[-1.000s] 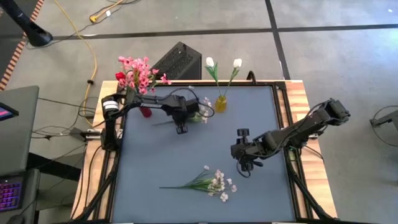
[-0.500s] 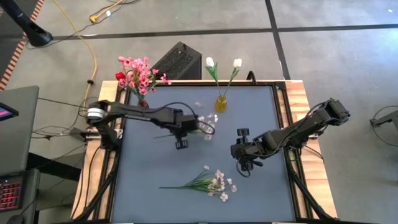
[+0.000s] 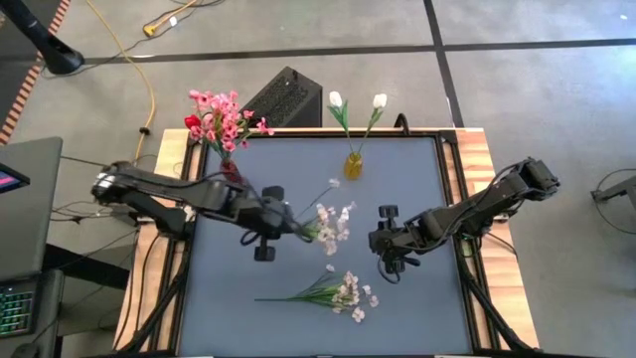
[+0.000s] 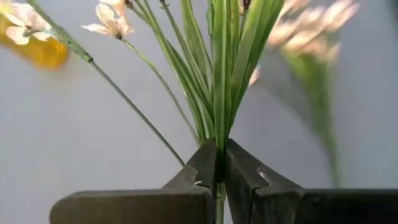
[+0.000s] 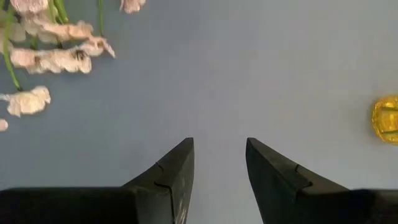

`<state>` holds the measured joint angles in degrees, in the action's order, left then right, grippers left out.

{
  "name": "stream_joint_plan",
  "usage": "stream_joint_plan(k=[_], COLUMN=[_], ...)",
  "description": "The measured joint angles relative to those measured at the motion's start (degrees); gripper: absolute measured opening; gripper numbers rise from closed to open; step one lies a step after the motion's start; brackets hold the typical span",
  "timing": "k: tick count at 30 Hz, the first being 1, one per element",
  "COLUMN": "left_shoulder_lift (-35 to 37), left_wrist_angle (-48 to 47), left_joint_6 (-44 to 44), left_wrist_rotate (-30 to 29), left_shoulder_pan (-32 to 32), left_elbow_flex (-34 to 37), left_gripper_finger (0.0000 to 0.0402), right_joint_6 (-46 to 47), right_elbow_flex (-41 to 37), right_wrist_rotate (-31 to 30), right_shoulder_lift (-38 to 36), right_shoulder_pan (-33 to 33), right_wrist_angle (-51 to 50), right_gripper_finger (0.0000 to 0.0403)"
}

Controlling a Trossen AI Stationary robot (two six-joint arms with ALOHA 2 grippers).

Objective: Sort flowers into vase by color
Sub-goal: Put the top white flowers into the yellow vase

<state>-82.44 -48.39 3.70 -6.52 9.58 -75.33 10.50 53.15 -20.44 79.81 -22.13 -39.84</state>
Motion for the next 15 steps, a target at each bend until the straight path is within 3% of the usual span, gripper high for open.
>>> stream_joint_plan(k=[8, 15], left_shoulder_lift=[4.9, 4.6], left_wrist_angle=[15.6, 42.6], left_joint_6=[-8.6, -18.8], left_wrist_rotate=[0.1, 1.7], left_shoulder_pan=[5.5, 5.6], left_elbow_flex=[0.0, 5.8], left_gripper_finger=[0.0002, 0.0001], right_joint_6=[-1.3, -2.1], right_elbow_flex=[0.0, -0.9], right_wrist_rotate=[0.0, -0.9], right_shoulder_lift=[0.0, -0.2], right_shoulder_pan=[0.0, 0.0], right_wrist_angle=[3.0, 4.6], right_gripper_finger=[0.0170, 0.0170])
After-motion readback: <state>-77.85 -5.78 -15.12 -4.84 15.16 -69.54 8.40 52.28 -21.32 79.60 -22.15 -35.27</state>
